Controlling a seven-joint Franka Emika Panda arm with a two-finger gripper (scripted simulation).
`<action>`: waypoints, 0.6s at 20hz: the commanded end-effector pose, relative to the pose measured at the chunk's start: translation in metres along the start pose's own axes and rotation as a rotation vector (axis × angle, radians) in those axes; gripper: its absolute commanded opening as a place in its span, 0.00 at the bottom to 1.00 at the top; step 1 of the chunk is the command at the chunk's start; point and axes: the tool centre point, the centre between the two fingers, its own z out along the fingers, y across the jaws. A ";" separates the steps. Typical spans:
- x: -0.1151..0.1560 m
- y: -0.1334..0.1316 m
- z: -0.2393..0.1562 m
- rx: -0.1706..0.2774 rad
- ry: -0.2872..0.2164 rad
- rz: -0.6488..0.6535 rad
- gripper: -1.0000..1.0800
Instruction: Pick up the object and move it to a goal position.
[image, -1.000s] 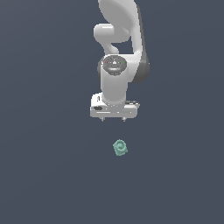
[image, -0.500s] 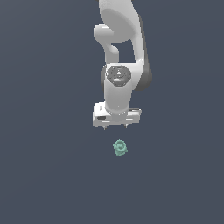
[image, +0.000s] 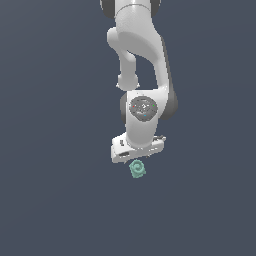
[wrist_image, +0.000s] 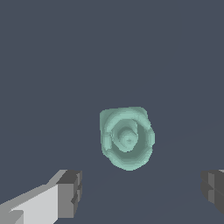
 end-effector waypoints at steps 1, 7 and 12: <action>0.009 -0.001 0.007 0.000 0.006 -0.031 0.96; 0.018 -0.003 0.015 0.001 0.013 -0.066 0.96; 0.017 -0.003 0.017 0.001 0.012 -0.065 0.96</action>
